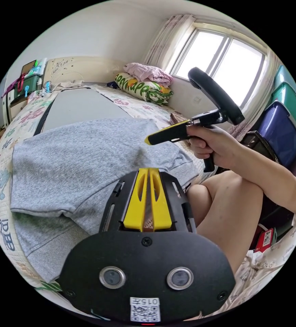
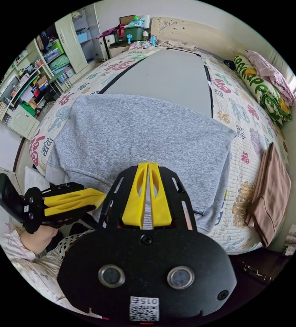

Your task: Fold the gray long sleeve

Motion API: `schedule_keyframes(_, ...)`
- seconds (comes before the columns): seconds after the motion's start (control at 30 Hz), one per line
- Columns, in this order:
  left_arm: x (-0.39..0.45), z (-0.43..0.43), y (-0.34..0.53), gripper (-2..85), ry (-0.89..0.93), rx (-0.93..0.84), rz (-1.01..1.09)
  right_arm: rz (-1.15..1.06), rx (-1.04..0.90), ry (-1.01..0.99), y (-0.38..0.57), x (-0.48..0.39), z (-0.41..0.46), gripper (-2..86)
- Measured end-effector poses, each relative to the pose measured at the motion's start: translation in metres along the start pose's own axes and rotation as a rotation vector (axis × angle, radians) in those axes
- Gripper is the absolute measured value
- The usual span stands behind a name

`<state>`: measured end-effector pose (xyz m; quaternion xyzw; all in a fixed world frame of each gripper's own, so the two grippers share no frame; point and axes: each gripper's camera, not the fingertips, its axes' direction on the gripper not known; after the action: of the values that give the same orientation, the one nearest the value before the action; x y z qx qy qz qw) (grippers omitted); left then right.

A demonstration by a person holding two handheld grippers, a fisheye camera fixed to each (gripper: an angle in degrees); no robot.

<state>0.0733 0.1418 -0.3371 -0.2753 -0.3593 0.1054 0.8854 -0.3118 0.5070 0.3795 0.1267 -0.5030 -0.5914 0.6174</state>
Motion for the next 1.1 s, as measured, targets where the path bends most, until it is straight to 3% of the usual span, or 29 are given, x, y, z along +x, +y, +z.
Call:
schedule_keyframes(0.3,-0.046,0.024,0.044,1.1,-0.05,-0.013,-0.004,-0.046,0.125,-0.039,-0.013,0.013,-0.101,-1.0)
schedule_keyframes(0.5,-0.067,0.04,0.077,3.6,-0.075,-0.01,0.004,-0.045,0.287,0.114,-0.015,0.052,-0.187,-0.7)
schedule_keyframes(0.7,-0.061,0.058,0.101,4.3,-0.188,-0.011,0.103,0.407,0.267,-0.126,-0.022,0.198,-0.23,3.6)
schedule_keyframes(0.8,-0.052,0.062,0.109,7.3,-0.102,0.002,0.195,0.624,0.316,-0.311,-0.015,0.256,-0.252,5.4)
schedule_keyframes(0.9,-0.047,0.072,0.115,8.3,-0.076,0.026,0.263,0.66,0.343,-0.433,-0.025,0.275,-0.277,7.2)
schedule_keyframes(1.1,-0.067,0.12,0.125,12.3,-0.067,-0.088,0.254,0.552,0.159,-0.529,-0.089,0.27,-0.305,9.6)
